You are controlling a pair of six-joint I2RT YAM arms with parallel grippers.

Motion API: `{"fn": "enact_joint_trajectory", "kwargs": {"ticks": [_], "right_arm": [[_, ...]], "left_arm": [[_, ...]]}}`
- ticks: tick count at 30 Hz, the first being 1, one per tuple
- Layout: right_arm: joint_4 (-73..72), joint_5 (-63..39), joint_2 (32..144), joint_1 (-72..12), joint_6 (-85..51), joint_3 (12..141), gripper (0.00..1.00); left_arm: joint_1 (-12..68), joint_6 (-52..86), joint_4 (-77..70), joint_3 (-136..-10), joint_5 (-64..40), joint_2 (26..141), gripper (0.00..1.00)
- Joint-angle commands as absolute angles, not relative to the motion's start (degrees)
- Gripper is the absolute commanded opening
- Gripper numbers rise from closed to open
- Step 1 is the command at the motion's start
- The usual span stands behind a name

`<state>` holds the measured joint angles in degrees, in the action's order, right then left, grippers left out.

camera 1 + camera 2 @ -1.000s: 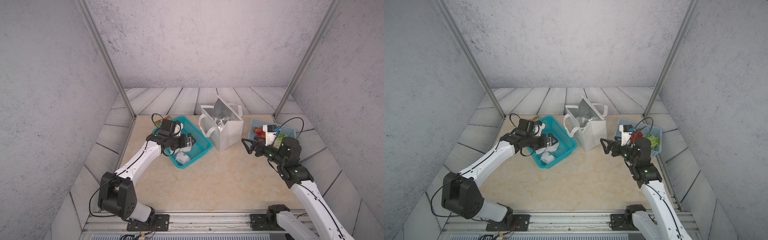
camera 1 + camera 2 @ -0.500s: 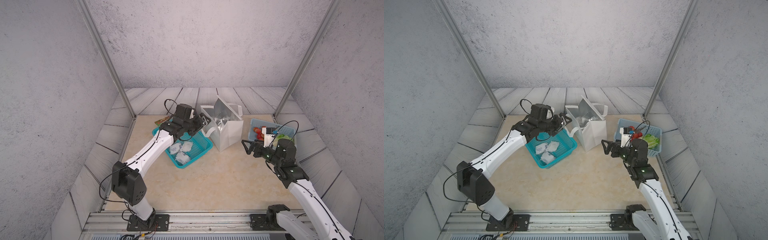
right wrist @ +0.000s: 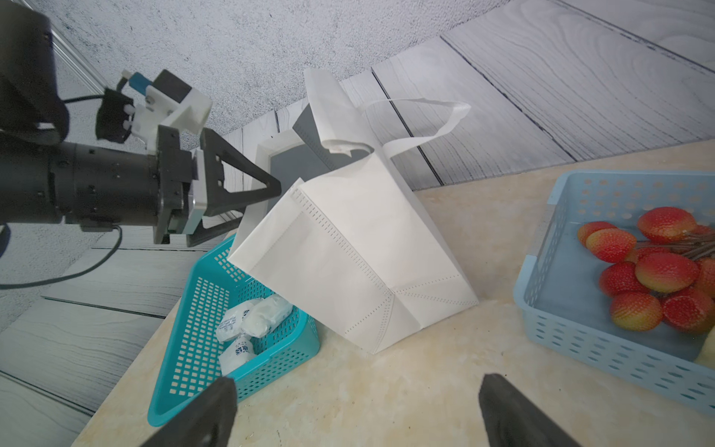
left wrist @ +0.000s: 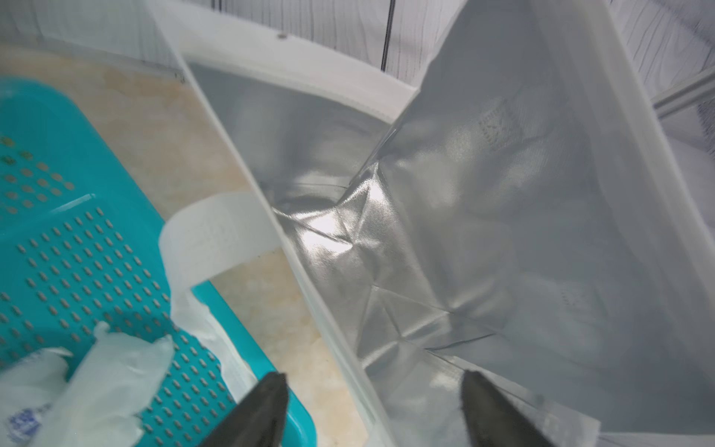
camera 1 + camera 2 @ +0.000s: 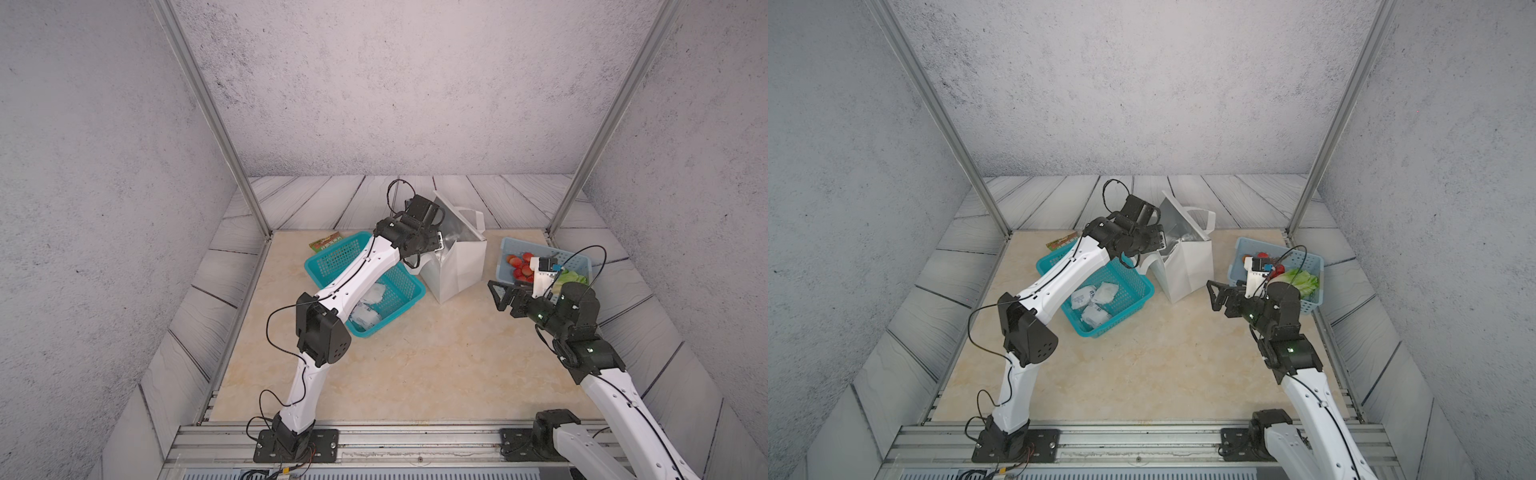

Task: Place the ice pack in the delivery bag
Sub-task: Adjust the delivery bag at the center of the board.

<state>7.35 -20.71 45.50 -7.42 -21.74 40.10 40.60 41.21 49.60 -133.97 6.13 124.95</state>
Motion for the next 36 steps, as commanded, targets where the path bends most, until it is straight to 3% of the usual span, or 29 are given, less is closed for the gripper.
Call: {"fn": "enact_joint_trajectory", "kwargs": {"ticks": [1,5,9,11,15,24,27,30,36], "right_arm": [[9.53,-19.27,44.17,-7.82,-20.44,41.95,0.99],[10.95,-15.19,43.27,-7.85,-32.32,42.1,0.99],[3.07,-22.87,43.86,-7.99,-54.38,40.88,0.99],[2.42,-25.7,43.81,-8.0,-58.78,42.05,0.99],[17.62,-19.66,39.9,-7.99,-47.64,49.08,0.99],[30.21,-17.12,32.19,-7.85,-31.3,51.08,0.99],[39.8,-12.41,38.88,-7.79,-27.79,60.24,0.99],[47.74,-15.45,47.53,-7.83,-28.07,67.97,0.98],[56.66,-9.38,54.26,-9.32,-37.31,73.33,0.99]], "left_arm": [[41.0,37.34,54.08,-135.62,9.29,125.44,0.55],[41.34,36.27,52.65,-134.64,6.44,124.11,0.28],[41.61,38.81,50.61,-131.91,2.89,121.29,0.01],[41.93,41.05,49.35,-129.86,1.5,119.63,0.0],[43.4,44.05,46.97,-126.45,-0.28,116.4,0.0],[46.35,43.92,44.11,-117.86,-1.74,110.49,0.0],[47.59,42.07,43.15,-114.34,-1.59,108.87,0.0],[49.39,38.52,41.42,-111.44,0.34,107.28,0.0],[52.56,34.79,40.22,-109.2,5.26,105.02,0.0]]}}
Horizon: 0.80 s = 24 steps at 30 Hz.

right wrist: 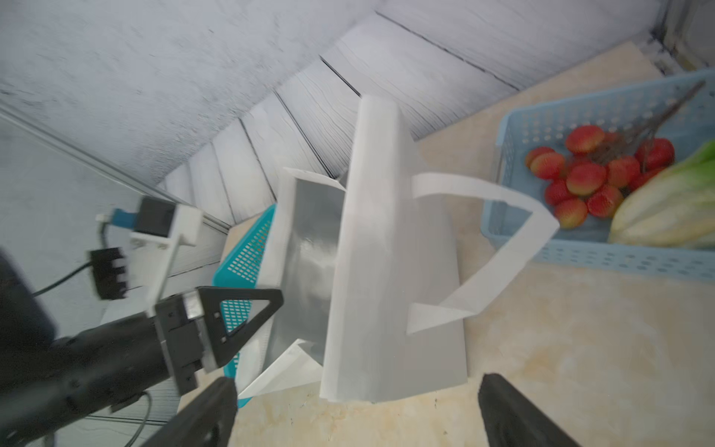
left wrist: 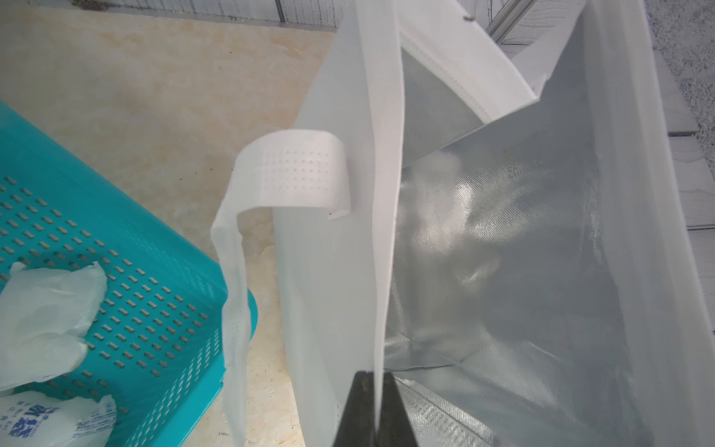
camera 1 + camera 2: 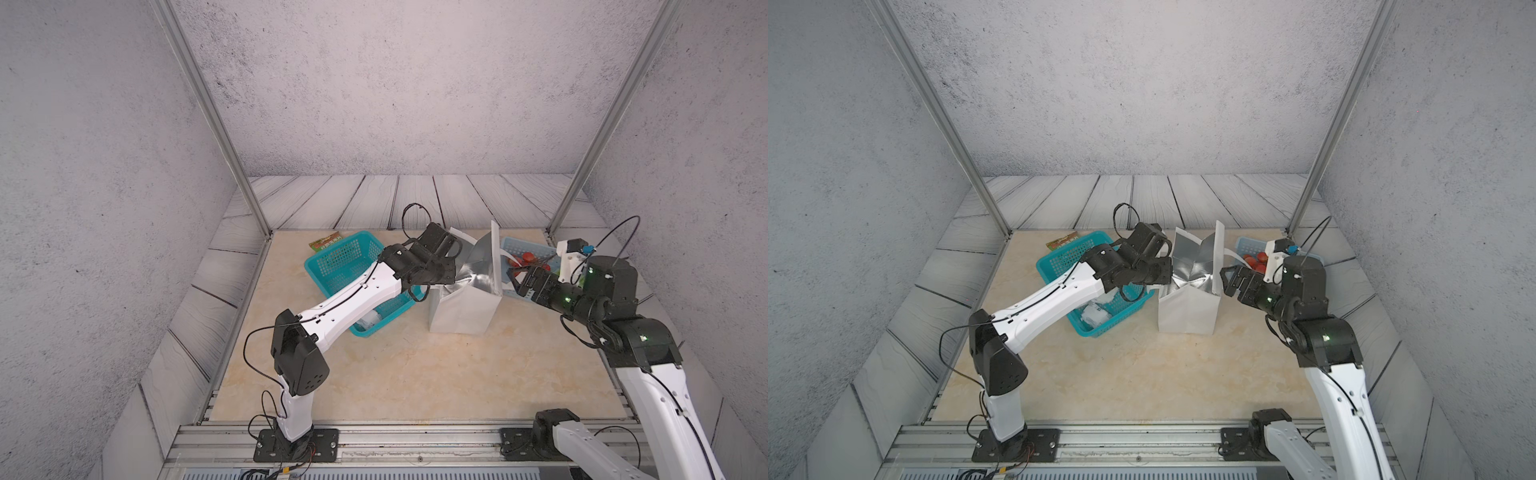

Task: Place the ice pack in the delivery bag
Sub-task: Adjust the delivery bag at the center of the board.

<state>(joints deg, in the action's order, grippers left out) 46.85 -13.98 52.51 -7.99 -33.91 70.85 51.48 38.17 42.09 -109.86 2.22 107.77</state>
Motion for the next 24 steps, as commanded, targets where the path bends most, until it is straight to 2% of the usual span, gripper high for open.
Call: {"fn": "enact_joint_trajectory", "kwargs": {"ticks": [1,4,9,13,21,24], "right_arm": [[58.7,-6.07,55.22,-10.7,-37.36,74.75,0.99],[63.4,3.0,59.16,-13.02,-36.61,79.22,0.99],[59.1,-0.28,64.28,-13.1,-31.46,83.03,0.99],[59.13,3.83,67.35,-13.07,-33.29,81.7,0.99],[54.22,-7.58,67.46,-13.38,-36.13,79.63,0.99],[42.56,-17.86,61.92,-13.52,-36.44,74.7,0.99]], "left_arm": [[52.86,34.47,40.19,-109.29,5.69,104.81,0.0],[53.33,33.77,39.58,-109.22,6.32,104.23,0.0],[53.77,32.72,38.25,-109.28,5.65,103.23,0.0],[53.98,31.61,37.12,-108.64,5.36,101.98,0.0],[54.01,30.68,36.75,-108.2,4.92,101.34,0.0],[54.04,30.59,36.51,-107.95,4.9,101.37,0.0]]}}
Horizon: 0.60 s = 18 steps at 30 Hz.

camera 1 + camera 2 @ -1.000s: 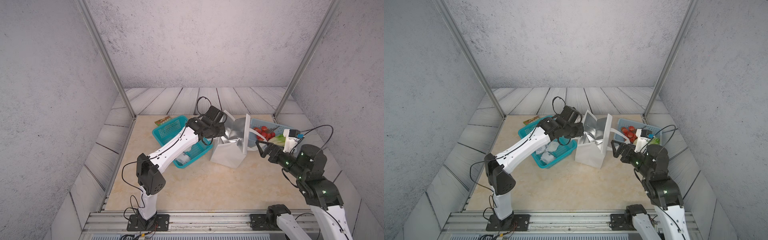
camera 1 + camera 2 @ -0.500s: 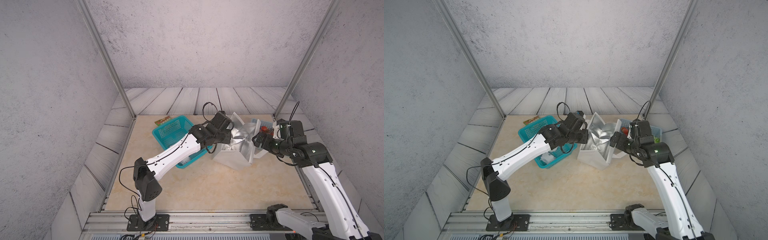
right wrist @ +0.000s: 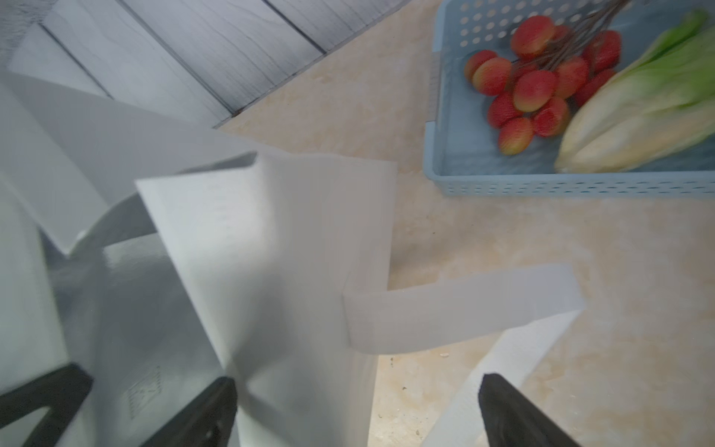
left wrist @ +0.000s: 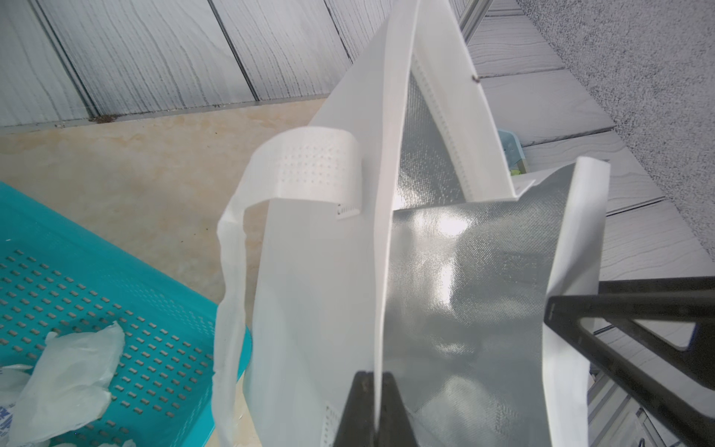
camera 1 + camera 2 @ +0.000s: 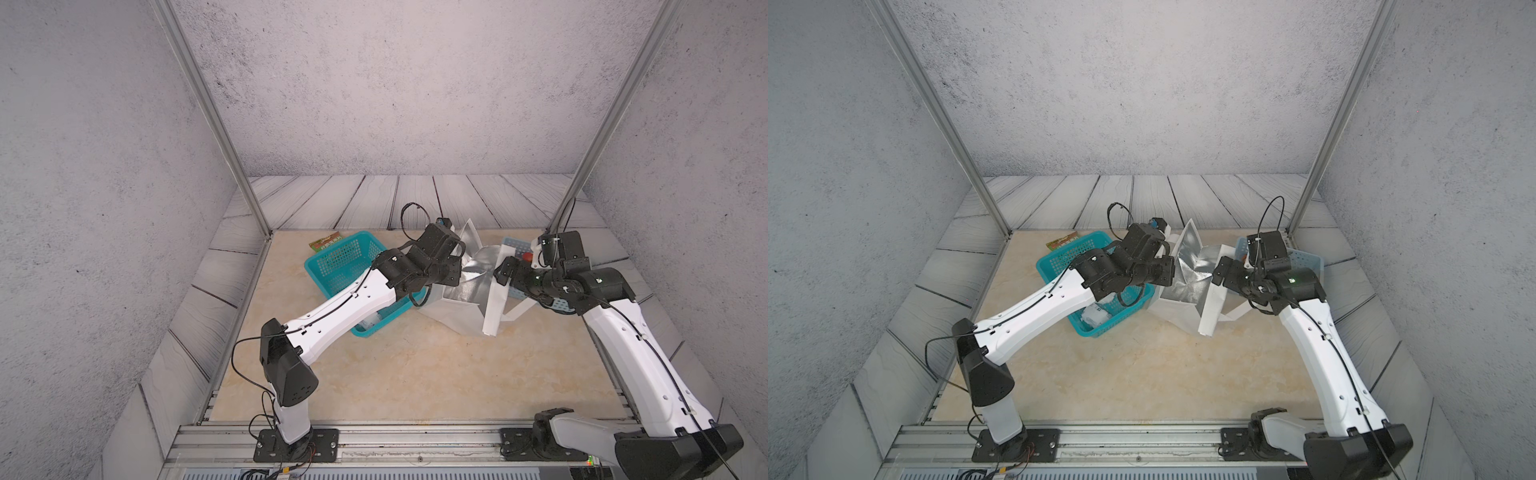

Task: Place the ice pack in the delivery bag
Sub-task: Adjust the delivery bag at the center of the board.

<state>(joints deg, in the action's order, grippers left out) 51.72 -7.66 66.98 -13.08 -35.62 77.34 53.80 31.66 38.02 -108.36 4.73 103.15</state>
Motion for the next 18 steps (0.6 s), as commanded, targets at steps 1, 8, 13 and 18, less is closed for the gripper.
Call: {"fn": "enact_joint_trajectory", "kwargs": {"ticks": [1,8,13,18], "right_arm": [[38.83,-17.62,60.37,-13.65,-38.63,72.18,0.99],[56.64,-2.84,66.6,-14.05,-40.7,76.05,0.99],[61.02,1.5,69.98,-15.96,-40.59,78.01,0.96],[61.02,1.68,68.96,-16.15,-39.22,78.44,0.73]], "left_arm": [[54.0,30.66,36.36,-108.01,4.89,101.46,0.0],[53.97,31.0,36.54,-108.46,5.35,102.04,0.0],[53.97,31.08,36.78,-108.34,5.87,102.07,0.0],[54.04,31.02,36.53,-107.65,6.69,101.82,0.0]]}}
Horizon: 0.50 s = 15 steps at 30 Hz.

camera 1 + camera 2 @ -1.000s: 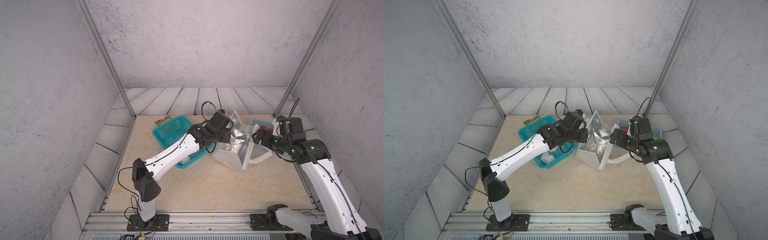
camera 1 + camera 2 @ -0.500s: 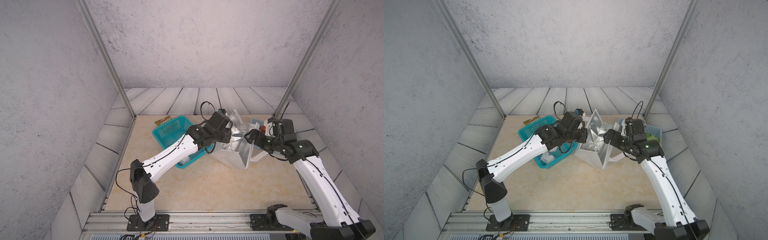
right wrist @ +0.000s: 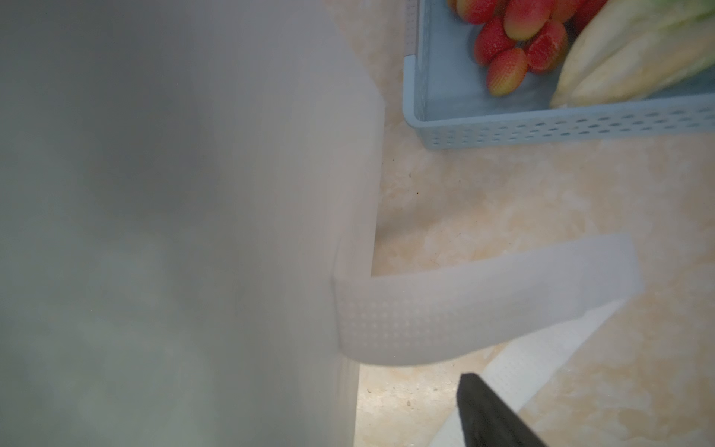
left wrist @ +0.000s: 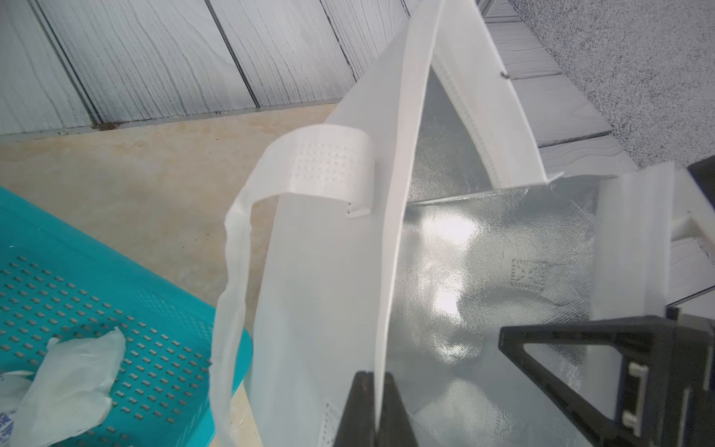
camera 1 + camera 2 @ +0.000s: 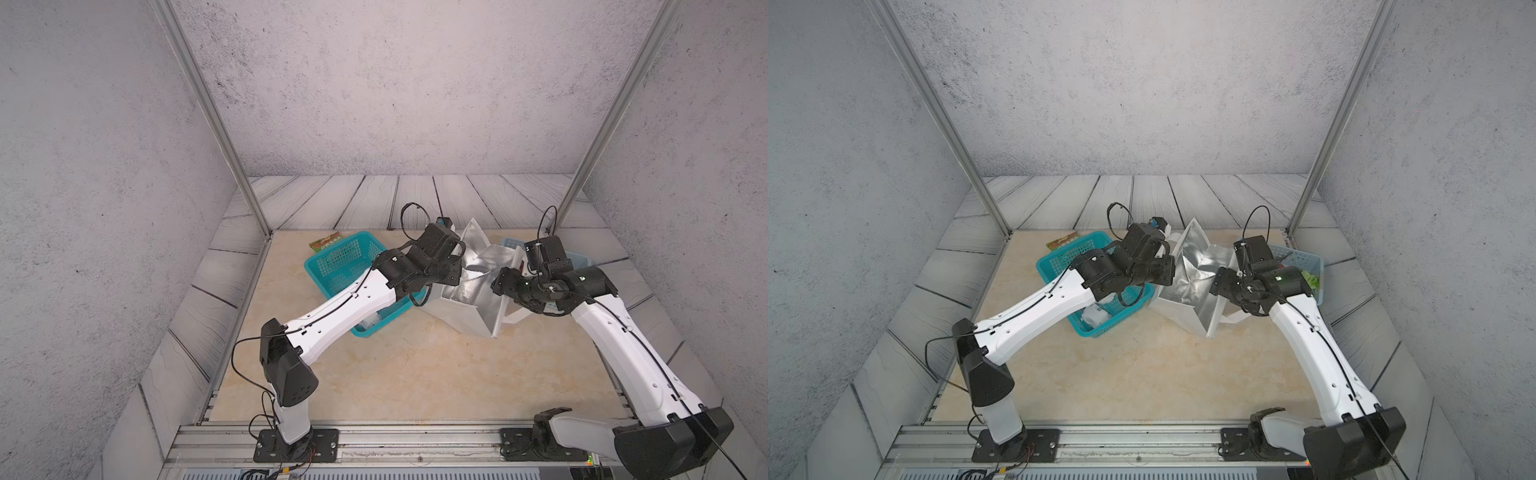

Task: Place the ice pack in the delivery bag
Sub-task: Adjust the delivery bag at the center of the board.

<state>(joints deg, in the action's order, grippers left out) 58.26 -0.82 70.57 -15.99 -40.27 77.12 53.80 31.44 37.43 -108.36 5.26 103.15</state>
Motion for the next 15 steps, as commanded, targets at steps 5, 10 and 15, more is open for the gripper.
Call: {"fn": "enact_joint_trajectory", "kwargs": {"ticks": [5,10,15], "right_arm": [[61.11,0.12,67.48,-16.17,-39.62,77.73,0.48],[59.78,-0.66,66.09,-16.15,-40.21,75.76,0.25],[56.04,-0.73,64.51,-16.09,-38.81,73.83,0.0]], "left_arm": [[54.0,30.8,36.21,-107.86,6.62,102.17,0.0],[54.03,31.3,35.89,-107.91,5.61,102.61,0.0],[53.92,30.76,34.5,-106.3,3.05,101.81,0.0]]}}
